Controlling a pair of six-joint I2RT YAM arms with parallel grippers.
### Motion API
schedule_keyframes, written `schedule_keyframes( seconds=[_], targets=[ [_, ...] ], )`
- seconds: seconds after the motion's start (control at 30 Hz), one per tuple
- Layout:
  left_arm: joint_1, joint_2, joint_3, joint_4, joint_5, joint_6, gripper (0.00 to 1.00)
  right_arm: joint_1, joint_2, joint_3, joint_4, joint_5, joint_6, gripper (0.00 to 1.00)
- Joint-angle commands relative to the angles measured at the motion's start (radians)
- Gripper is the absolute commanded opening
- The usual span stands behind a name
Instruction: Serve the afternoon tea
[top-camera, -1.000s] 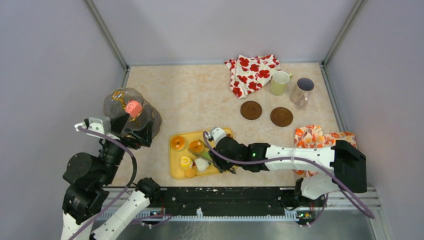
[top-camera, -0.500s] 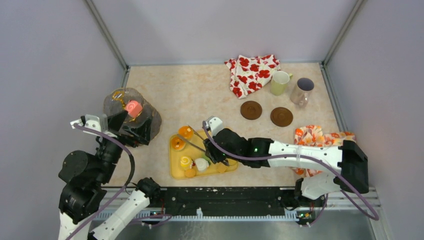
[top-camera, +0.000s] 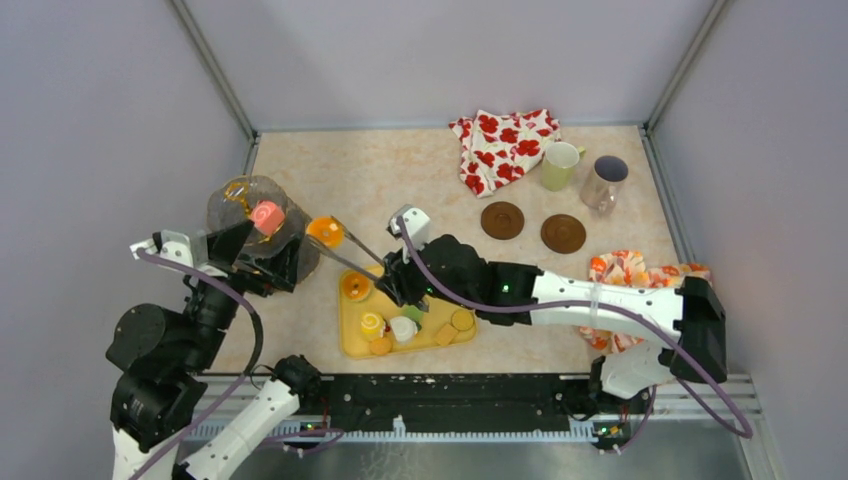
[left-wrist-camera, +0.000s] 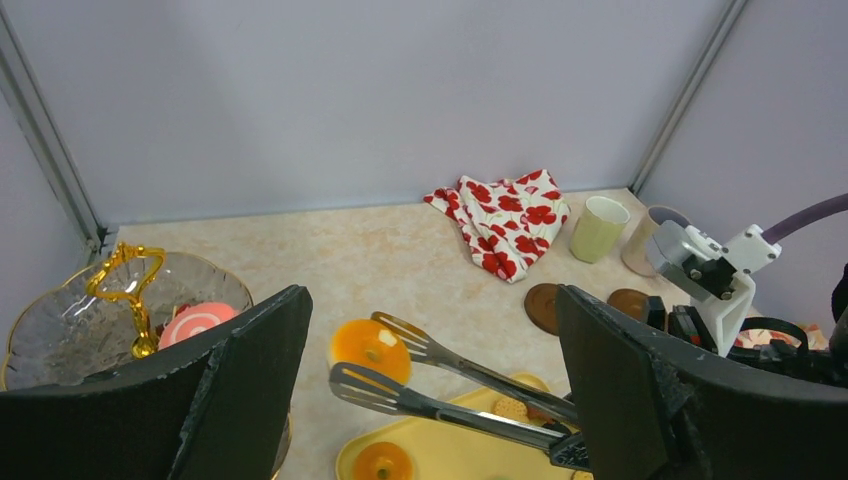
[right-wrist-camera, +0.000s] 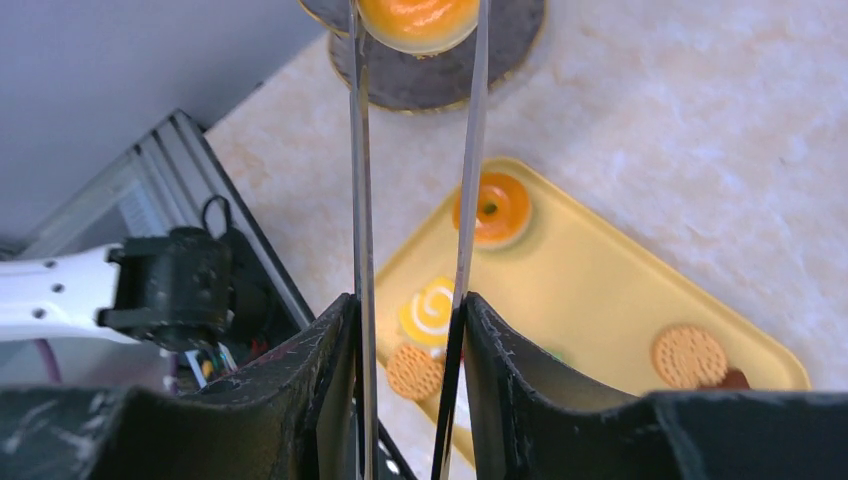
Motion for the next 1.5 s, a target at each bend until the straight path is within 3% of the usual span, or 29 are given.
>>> schedule_keyframes(
  seconds=[0.0,0.77,1.1,1.47],
  targets=[
    [0.002,0.037,0.059,0.031,0.032,-0.024,0.99,-0.004,0.045,0.12,0.161,-0.072,-0.027,0.39],
    [0.002,0.043,0.175,0.006,0.067,-0.05,0.99,0.044,0.384,0.54,0.167,-0.182,-0.049,0.4],
    [0.003,0.032,0.185,-0.001,0.062,-0.034,0.99,0.057,0.557,0.765,0.044,-0.126,-0.086,0.4],
    [0.002,0.032,0.182,-0.003,0.064,-0.023,0.99,0.065,0.611,0.823,-0.008,-0.039,-0.142,0.4]
  ],
)
